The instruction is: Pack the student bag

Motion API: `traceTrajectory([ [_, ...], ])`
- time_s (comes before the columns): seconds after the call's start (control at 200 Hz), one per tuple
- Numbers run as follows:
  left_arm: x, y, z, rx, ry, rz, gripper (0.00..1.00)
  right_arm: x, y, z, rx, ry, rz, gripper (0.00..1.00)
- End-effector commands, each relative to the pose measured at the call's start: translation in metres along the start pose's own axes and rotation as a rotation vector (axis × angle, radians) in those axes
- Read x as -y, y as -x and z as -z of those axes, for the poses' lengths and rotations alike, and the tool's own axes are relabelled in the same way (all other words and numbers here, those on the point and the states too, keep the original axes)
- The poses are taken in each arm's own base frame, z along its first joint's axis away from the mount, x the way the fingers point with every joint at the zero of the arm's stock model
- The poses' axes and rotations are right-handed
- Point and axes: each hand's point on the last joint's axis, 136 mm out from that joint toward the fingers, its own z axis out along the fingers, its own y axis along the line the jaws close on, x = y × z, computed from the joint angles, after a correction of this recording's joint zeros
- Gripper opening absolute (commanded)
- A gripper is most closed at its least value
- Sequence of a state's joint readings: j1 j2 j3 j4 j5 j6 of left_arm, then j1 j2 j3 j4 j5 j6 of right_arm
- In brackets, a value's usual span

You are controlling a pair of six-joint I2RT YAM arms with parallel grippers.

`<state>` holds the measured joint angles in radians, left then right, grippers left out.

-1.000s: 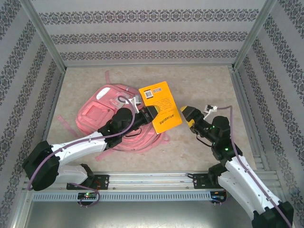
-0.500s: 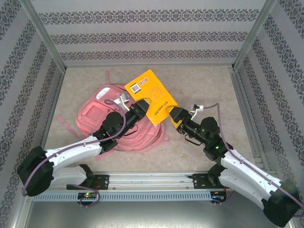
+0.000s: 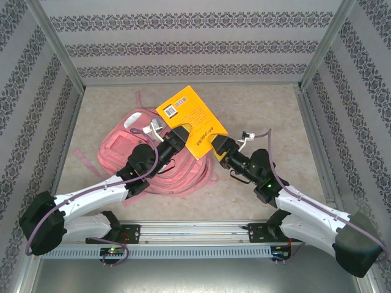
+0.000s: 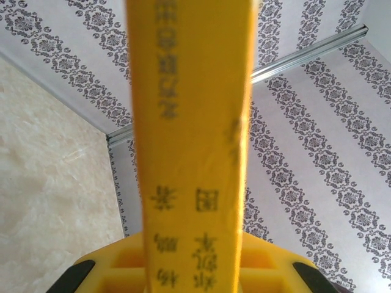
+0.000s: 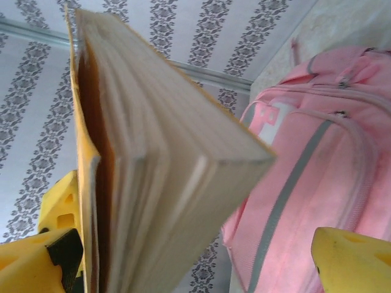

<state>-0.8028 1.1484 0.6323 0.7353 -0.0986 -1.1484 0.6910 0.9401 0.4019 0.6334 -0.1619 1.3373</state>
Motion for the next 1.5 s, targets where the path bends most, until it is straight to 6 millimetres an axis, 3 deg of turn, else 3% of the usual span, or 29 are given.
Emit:
traceTrajectory([
  [0.0,0.044,0.028,0.0,0.091,-0.143,0.005,0.0,-0.057,0.011,-0.006,0.064,0.197,0.012,0.95],
  [0.15,0.035,0.024,-0.004,0.085,-0.134,0.044,0.0,-0.075,0.004,-0.019,0.06,0.289,-0.019,0.91],
  [0.345,0.032,0.022,-0.005,0.081,-0.129,0.053,0.0,-0.09,0.006,-0.023,0.097,0.343,0.028,0.78],
  [0.61,0.024,0.021,-0.003,0.085,-0.108,0.067,0.0,-0.079,0.017,-0.019,0.17,0.304,0.057,0.63],
  [0.724,0.019,0.019,-0.004,0.083,-0.096,0.072,0.0,-0.076,0.018,-0.021,0.181,0.295,0.065,0.52],
  [0.914,0.006,0.01,-0.007,0.06,-0.076,0.08,0.0,-0.067,0.021,-0.028,0.198,0.238,0.08,0.12],
  [1.004,-0.009,0.008,-0.003,0.066,-0.039,0.089,0.17,-0.058,0.023,-0.027,0.207,0.199,0.084,0.0],
  [1.084,-0.019,0.007,0.001,0.059,-0.009,0.075,0.35,-0.049,0.024,-0.023,0.222,0.167,0.087,0.0],
  [1.164,-0.023,0.006,0.005,0.034,0.01,0.039,0.45,-0.043,0.028,-0.018,0.232,0.148,0.087,0.0],
  [1.319,-0.035,0.003,0.011,-0.111,0.137,-0.095,0.51,-0.023,0.032,0.0,0.23,0.034,0.162,0.0],
  [1.494,-0.061,-0.014,0.035,-0.395,0.398,-0.389,0.55,0.008,0.043,0.039,0.231,-0.115,0.222,0.0],
])
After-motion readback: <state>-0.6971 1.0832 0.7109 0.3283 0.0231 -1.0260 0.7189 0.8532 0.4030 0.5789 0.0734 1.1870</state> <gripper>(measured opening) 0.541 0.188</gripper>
